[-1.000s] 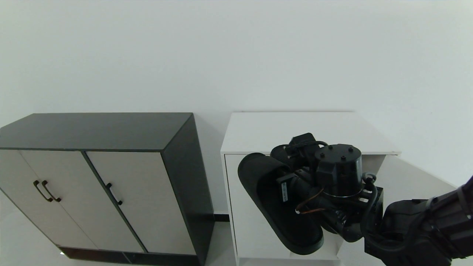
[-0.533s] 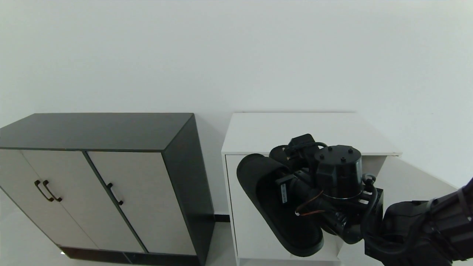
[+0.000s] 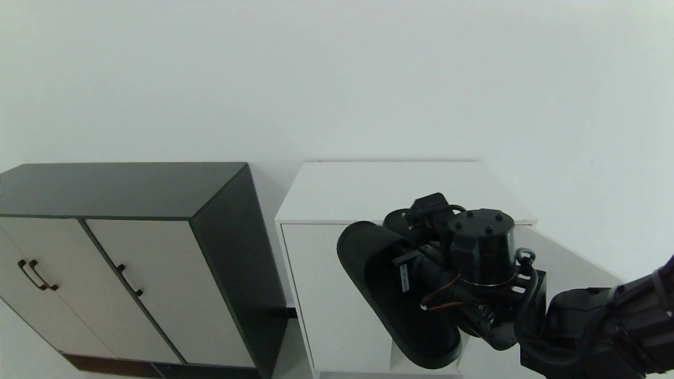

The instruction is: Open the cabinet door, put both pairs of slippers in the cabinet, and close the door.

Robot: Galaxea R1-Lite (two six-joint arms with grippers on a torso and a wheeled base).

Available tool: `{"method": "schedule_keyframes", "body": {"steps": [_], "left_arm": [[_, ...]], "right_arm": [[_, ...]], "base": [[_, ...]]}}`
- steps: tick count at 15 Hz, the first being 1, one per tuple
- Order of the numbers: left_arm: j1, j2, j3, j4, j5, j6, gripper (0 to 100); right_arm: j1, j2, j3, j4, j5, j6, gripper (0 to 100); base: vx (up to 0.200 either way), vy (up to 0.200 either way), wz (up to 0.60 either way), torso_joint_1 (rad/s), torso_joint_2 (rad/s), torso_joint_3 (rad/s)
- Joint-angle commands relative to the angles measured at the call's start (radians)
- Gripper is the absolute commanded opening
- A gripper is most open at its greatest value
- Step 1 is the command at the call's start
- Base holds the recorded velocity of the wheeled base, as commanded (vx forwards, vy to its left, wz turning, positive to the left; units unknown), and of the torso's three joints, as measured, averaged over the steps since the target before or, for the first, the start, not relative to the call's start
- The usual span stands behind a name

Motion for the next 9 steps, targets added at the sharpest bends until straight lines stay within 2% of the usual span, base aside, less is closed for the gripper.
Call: {"method": "schedule_keyframes", "body": {"steps": [1,9], "left_arm": [[0.000,0.000,0.000,-0.001,0.000,0.000,0],[0.000,0.000,0.000,-0.001,0.000,0.000,0]], "right_arm": [[0.000,-0.003,0.011,-0.003,0.000,0.000,0],[-0.002,0.000,0.013,-0.023,0.004,0.000,0]], "base": [[0.000,-0.200,0.00,-0.002,0.01,0.002],[0.000,-0.200,0.00,0.001,0.00,0.001]]}}
